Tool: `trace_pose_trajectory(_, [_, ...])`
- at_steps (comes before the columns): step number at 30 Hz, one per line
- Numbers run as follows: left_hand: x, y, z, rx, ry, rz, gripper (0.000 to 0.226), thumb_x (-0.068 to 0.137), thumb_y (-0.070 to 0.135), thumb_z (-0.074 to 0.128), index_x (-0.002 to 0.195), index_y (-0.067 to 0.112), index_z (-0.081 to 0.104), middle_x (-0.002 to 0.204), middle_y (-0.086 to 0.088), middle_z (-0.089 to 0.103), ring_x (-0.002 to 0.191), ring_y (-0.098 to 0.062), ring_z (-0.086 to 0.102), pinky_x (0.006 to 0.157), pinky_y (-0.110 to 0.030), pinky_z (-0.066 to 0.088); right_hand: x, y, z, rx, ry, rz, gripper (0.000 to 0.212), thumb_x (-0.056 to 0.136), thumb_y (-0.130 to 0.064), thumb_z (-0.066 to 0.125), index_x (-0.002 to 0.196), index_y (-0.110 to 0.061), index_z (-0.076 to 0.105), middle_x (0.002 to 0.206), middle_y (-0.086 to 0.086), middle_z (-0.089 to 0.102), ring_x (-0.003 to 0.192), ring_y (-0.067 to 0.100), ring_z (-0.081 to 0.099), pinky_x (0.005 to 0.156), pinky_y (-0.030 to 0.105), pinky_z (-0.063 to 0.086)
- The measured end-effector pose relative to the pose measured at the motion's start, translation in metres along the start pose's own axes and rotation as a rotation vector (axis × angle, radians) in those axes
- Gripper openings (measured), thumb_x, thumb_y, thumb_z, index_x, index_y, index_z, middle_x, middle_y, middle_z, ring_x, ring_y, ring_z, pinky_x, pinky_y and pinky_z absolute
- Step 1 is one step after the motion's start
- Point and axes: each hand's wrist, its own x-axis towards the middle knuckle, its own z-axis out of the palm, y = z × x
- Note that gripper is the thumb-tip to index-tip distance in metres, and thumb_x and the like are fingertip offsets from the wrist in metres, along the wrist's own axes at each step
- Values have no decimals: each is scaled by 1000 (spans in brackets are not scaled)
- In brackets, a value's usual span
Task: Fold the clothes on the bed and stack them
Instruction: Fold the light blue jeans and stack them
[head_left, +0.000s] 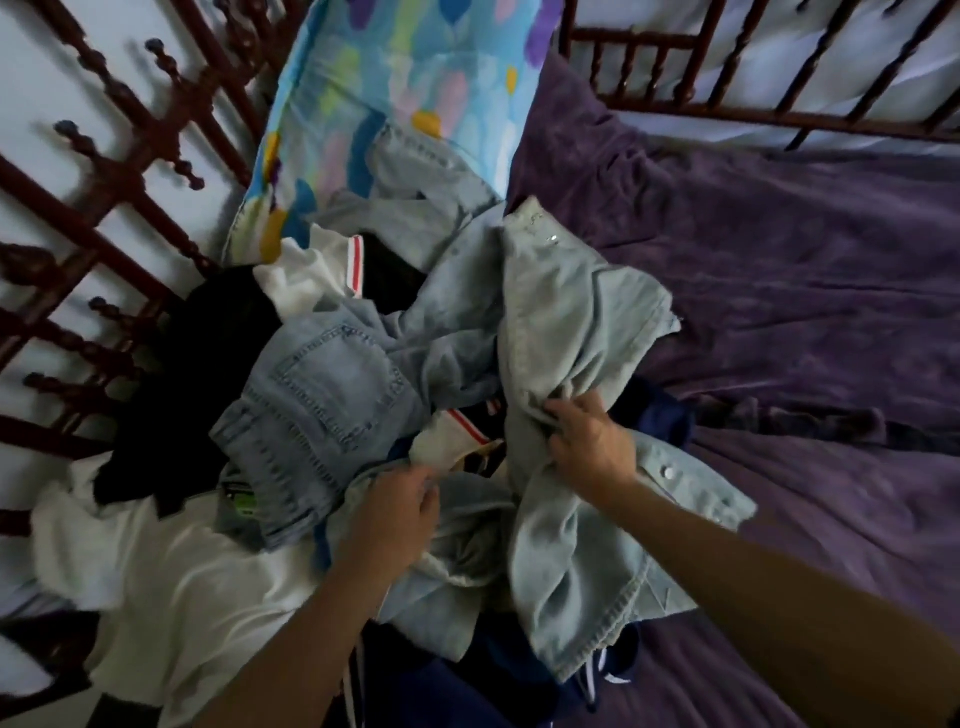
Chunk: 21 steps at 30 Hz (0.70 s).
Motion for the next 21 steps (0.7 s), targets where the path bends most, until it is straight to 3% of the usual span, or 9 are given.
trace_pose_trajectory(4, [51,75,-6,-42,115,110,64,91,43,57,145,21,34,137,-9,43,122,-27,47,91,-38,43,-72,21,-26,-72,101,-310,30,78,-28,48,104,-33,63,101,0,57,63,22,62,42,29,44])
trace_pose_trajectory(7, [71,124,13,-251,-30,-117,93,80,52,67,151,27,13,149,-9,29,132,-28,38,102,-39,37,-121,50,-31,-74,68,-430,21,82,-28,56,101,-33,65,100,-2,58,68,15,60,46,25,43])
trace_pose_trajectory(8, [71,133,26,-267,-83,-176,91,80,42,71,151,26,14,146,-10,35,129,-29,42,101,-38,39,-138,61,-28,-47,45,-444,20,82,-28,58,101,-33,65,101,-2,59,71,14,60,49,24,44])
trace_pose_trajectory(11, [46,143,68,-126,-250,-199,57,86,8,59,140,18,41,134,-11,52,119,-30,52,96,-36,46,-181,99,-15,-18,-106,-397,27,87,-32,54,113,-38,59,115,-3,54,89,12,60,54,25,49])
trace_pose_trajectory(13, [21,140,86,-62,-257,-175,42,88,9,58,130,12,53,132,-12,54,118,-28,52,98,-35,45,-201,124,-13,23,-247,-227,38,87,-38,40,124,-44,47,131,-8,43,109,10,55,67,27,54])
trace_pose_trajectory(15, [0,132,93,-76,-272,-185,38,90,11,58,128,9,55,130,-11,55,118,-28,53,95,-32,44,-209,146,-14,88,-318,-56,50,79,-41,30,126,-43,45,136,-14,37,114,7,51,79,26,52])
trace_pose_trajectory(18, [-29,111,86,6,-304,-260,41,90,6,55,131,9,52,129,-11,56,118,-27,54,90,-29,42,-191,159,-26,193,-477,50,42,77,-33,50,116,-35,63,122,-15,47,106,6,56,86,21,47])
trace_pose_trajectory(20, [-51,88,82,91,-347,-307,40,88,8,58,127,10,54,124,-10,58,110,-24,57,89,-26,44,-166,162,-39,198,-582,84,17,78,-29,66,93,-33,73,98,-13,59,93,6,59,87,23,48])
trace_pose_trajectory(21, [-63,78,80,125,-374,-324,35,86,10,58,121,10,56,118,-9,59,104,-22,57,87,-26,46,-152,164,-46,199,-600,135,2,79,-36,69,79,-36,71,87,-14,62,86,6,60,80,24,49])
